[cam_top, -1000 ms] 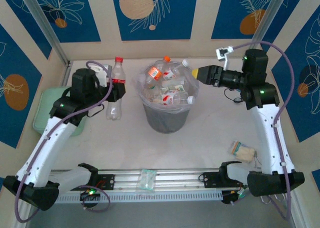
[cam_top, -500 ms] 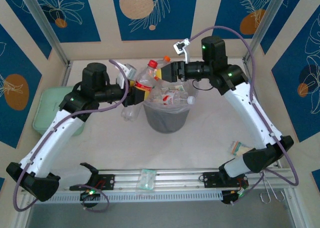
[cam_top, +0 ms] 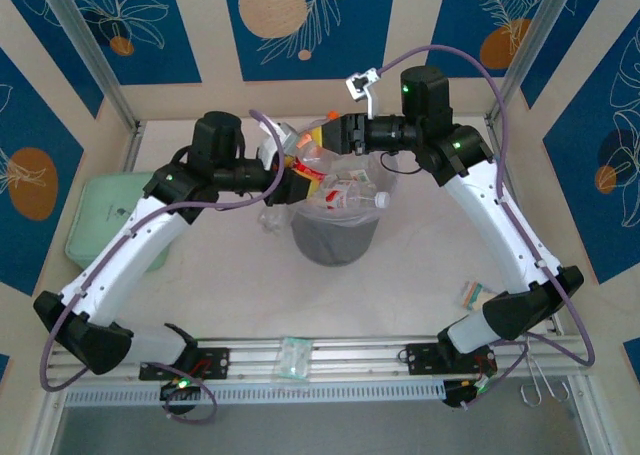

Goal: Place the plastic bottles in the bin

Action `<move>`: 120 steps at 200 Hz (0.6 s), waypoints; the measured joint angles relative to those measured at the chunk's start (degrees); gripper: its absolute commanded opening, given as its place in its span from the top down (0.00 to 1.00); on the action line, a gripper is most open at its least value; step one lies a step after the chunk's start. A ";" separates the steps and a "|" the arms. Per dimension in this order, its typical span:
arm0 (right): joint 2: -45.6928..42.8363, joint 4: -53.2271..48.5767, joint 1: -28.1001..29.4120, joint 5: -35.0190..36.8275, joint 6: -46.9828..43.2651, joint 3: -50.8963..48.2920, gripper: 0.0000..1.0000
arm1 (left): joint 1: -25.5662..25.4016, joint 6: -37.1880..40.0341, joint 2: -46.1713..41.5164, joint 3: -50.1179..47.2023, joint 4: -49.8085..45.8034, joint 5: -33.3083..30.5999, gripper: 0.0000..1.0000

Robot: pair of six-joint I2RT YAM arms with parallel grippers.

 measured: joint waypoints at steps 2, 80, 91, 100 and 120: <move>0.00 -0.04 0.00 -0.02 -0.37 0.02 0.65 | -0.02 0.02 0.09 0.07 0.00 0.00 0.78; -2.47 -0.46 -3.80 1.86 -0.02 1.46 0.88 | -1.38 0.94 3.23 5.60 0.70 -1.11 0.17; -3.56 0.11 -6.29 2.54 1.01 1.46 0.89 | -1.40 1.55 3.23 6.25 1.16 -1.66 0.10; -4.76 0.96 -9.20 3.45 2.45 1.38 0.90 | -1.40 1.53 3.28 6.78 1.62 -2.23 0.04; -8.70 3.65 -16.46 5.97 5.84 -0.15 0.92 | -1.49 1.97 3.43 7.89 2.84 -3.52 0.00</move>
